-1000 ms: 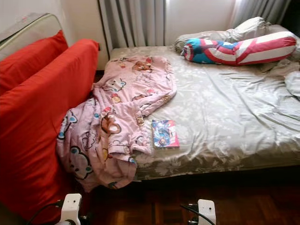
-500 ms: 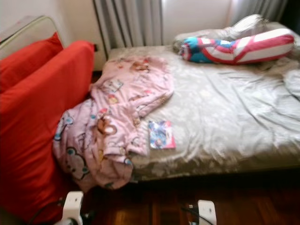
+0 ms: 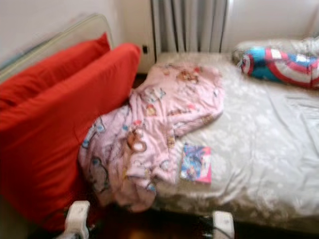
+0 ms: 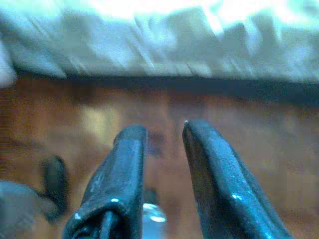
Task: Clean up the room
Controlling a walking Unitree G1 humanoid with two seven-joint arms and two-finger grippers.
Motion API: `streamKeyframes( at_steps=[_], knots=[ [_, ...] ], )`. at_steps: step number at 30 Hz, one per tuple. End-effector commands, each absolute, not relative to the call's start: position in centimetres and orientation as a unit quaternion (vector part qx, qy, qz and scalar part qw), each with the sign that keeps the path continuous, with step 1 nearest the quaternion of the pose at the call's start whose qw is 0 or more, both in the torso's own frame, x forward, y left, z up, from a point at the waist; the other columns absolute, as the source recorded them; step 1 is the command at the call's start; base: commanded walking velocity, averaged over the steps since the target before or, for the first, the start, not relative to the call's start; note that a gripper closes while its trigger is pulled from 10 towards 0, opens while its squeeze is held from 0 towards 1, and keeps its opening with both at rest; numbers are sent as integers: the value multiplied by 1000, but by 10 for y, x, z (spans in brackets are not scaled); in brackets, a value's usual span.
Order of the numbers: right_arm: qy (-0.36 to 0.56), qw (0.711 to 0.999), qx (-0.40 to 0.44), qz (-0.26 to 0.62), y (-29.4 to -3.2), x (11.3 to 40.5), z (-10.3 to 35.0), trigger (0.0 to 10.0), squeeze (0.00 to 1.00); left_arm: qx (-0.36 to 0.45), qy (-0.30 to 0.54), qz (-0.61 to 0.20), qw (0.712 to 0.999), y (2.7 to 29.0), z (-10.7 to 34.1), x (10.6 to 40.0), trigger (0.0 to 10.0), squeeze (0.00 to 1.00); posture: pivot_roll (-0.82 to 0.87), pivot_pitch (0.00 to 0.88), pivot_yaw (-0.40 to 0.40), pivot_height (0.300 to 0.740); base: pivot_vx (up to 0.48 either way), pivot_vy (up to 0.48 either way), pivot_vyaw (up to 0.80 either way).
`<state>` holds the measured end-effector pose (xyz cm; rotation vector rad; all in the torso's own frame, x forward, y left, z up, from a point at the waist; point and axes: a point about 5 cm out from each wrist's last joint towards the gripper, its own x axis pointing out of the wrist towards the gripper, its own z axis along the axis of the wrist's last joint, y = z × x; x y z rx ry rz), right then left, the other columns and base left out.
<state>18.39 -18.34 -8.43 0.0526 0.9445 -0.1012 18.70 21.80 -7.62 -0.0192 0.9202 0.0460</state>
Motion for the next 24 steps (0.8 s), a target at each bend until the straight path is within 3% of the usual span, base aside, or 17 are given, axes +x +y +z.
streamKeyframes(
  at_steps=[1,12,21,24],
  knots=[
    [472,879,25,-65,-194,169,-90,10000,0,-11,432,10,902,210,-73,197,10000,0,42,0,52,726,371,0,0],
    [471,879,25,-63,-195,170,-89,10000,0,-12,432,9,902,209,-73,197,10000,0,34,0,52,726,356,0,0],
    [470,881,17,-56,-196,171,-89,10000,0,-19,430,10,902,207,-73,198,10000,0,35,0,44,726,0,0,0],
    [463,884,16,-57,-196,172,-88,10000,0,-21,429,11,903,207,-73,198,10000,0,32,0,43,726,0,0,644]
  ],
)
